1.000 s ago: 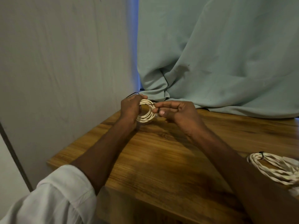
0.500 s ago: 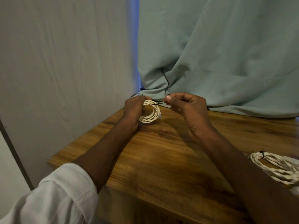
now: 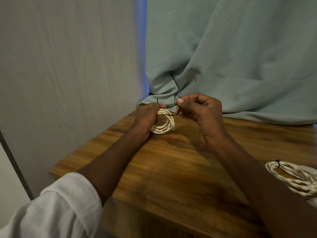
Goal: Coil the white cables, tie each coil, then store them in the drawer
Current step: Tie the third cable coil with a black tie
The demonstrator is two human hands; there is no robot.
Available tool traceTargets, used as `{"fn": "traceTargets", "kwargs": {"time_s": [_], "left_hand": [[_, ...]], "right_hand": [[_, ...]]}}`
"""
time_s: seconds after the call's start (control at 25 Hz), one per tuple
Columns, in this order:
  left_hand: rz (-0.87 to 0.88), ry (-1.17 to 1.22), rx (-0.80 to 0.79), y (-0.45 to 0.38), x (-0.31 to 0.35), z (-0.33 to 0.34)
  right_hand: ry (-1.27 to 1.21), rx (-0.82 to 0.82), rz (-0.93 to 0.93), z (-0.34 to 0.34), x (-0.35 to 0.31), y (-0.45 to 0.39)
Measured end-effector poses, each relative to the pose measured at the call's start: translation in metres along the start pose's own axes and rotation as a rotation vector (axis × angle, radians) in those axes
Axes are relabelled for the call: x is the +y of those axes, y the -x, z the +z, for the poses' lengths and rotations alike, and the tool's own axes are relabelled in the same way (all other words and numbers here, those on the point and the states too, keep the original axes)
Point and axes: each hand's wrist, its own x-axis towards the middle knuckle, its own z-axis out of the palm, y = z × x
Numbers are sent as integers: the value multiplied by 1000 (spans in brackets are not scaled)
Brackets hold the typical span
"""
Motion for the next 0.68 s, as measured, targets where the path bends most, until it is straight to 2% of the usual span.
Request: {"fn": "traceTargets", "kwargs": {"time_s": [0.16, 0.32, 0.4, 0.56, 0.68], "left_hand": [[15, -30, -28, 3, 1, 0], [104, -104, -96, 8, -1, -1], [181, -181, -110, 8, -2, -2], [431, -339, -214, 18, 0, 1], [550, -378, -294, 29, 4, 6]], "right_hand": [[14, -119, 75, -5, -4, -3], [70, -266, 180, -9, -1, -5], [53, -200, 203, -8, 1, -5], [28, 113, 243, -15, 7, -16], [85, 231, 272, -21, 14, -20]]}}
